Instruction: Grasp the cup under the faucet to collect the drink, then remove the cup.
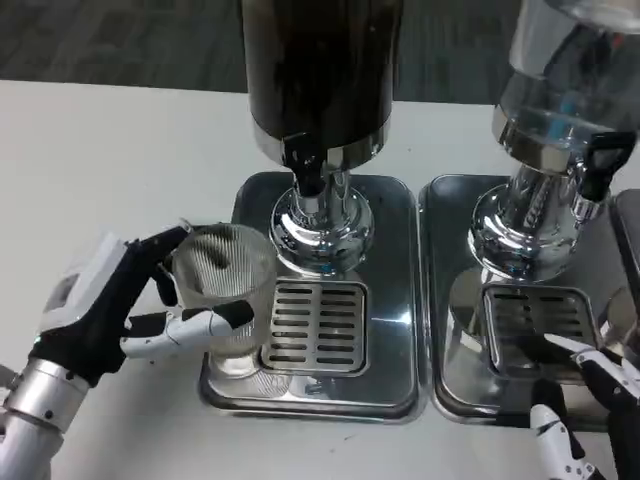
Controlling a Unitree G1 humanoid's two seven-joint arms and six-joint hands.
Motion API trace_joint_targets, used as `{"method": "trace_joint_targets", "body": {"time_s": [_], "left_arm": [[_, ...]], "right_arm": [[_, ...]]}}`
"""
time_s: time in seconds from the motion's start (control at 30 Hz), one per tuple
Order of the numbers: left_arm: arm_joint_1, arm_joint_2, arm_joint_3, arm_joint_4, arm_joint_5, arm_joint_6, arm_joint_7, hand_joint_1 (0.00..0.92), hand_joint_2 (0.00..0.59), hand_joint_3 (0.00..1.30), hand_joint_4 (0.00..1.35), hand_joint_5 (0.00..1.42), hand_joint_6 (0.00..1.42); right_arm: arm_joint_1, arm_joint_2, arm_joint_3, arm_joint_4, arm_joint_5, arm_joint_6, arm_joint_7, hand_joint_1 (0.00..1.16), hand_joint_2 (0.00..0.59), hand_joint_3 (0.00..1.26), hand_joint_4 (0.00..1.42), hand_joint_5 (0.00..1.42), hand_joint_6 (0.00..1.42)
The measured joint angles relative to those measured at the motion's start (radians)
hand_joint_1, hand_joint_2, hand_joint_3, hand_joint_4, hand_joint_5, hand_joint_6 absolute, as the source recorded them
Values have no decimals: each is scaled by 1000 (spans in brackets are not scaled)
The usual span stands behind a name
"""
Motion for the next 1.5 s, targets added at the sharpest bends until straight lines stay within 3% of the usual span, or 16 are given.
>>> {"method": "trace_joint_targets", "body": {"time_s": [0.43,0.53,0.6,0.67,0.9,1.2,1.33,1.5], "left_arm": [[-80,-76,-58,28,38,65,-20,321,141,440,513,764,890],[-102,-81,-72,34,38,80,-30,310,134,371,438,673,767],[-112,-82,-87,35,39,87,-35,257,101,280,291,483,569],[-115,-82,-91,36,38,93,-43,203,76,216,201,367,467],[-125,-82,-94,43,28,111,-145,112,36,152,101,260,316],[-121,-69,-79,25,22,107,-168,76,17,119,56,215,251],[-104,-58,-47,-7,-12,66,-166,74,16,124,73,222,275],[-79,-13,1,-46,-52,37,-165,77,21,137,140,270,337]], "right_arm": [[31,14,1,-7,-10,-2,-11,209,465,392,375,288,129],[35,19,1,-7,-11,-2,-16,209,465,392,375,288,129],[36,23,1,-7,-10,-3,-17,209,465,392,375,288,131],[35,24,1,-7,-10,-3,-17,209,466,392,375,288,134],[23,29,3,-6,-9,-3,-17,209,466,392,376,288,140],[8,31,13,-1,-9,-3,-17,210,470,392,373,297,157],[8,31,14,0,-9,-3,-17,212,473,390,371,298,159],[4,31,14,4,-8,-4,-17,214,475,386,371,301,161]]}}
